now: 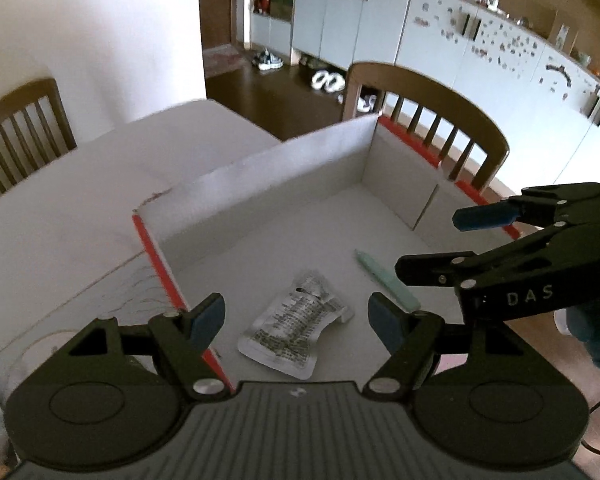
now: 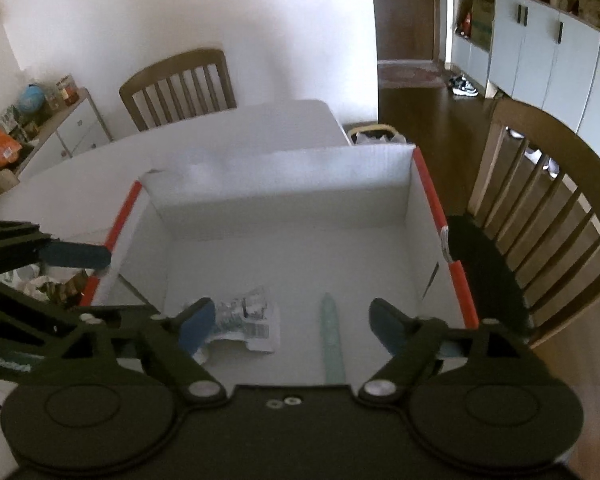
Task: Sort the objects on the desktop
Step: 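Move both open tools from the box back over the item pile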
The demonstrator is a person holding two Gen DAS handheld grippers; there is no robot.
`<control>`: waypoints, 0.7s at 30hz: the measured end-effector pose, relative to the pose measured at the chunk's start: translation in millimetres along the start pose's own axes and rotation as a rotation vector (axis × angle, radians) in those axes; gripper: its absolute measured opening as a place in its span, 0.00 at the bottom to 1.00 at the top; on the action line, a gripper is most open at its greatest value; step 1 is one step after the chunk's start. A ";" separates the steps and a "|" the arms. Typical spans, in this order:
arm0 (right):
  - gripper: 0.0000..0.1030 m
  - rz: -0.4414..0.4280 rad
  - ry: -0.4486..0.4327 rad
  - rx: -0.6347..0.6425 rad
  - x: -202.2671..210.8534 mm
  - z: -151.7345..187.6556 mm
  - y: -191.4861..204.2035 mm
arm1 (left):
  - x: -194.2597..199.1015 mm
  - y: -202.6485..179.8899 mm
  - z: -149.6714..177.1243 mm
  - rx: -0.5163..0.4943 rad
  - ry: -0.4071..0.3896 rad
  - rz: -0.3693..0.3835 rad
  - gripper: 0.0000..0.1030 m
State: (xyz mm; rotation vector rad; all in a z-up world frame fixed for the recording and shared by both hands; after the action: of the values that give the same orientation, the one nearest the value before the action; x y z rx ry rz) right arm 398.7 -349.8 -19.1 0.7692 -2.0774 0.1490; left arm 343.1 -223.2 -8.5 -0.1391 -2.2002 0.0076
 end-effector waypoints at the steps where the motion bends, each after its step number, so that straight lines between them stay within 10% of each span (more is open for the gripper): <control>1: 0.87 -0.001 -0.007 -0.009 2.7 -0.3 2.4 | 5.3 0.0 1.8 -0.001 -0.010 0.001 0.76; 21: 0.94 0.044 -0.128 -0.039 48.6 15.5 82.2 | 83.4 42.5 58.2 0.017 -0.123 0.066 0.82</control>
State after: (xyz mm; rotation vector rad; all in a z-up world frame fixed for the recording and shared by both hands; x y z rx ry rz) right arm 320.5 -312.6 24.1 0.7257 -2.2130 0.0853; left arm 251.6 -169.7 21.8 -0.2062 -2.3164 0.0734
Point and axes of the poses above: each gripper's, at about its wrist camera, not at the fingertips, and x roughly against the way its jaws point, y to its left, z to its underside, the point moved 4 cm from there along -x, roughly the way its jaws point, and after that the axes turned 1 degree about y, right-handed, at the moved point
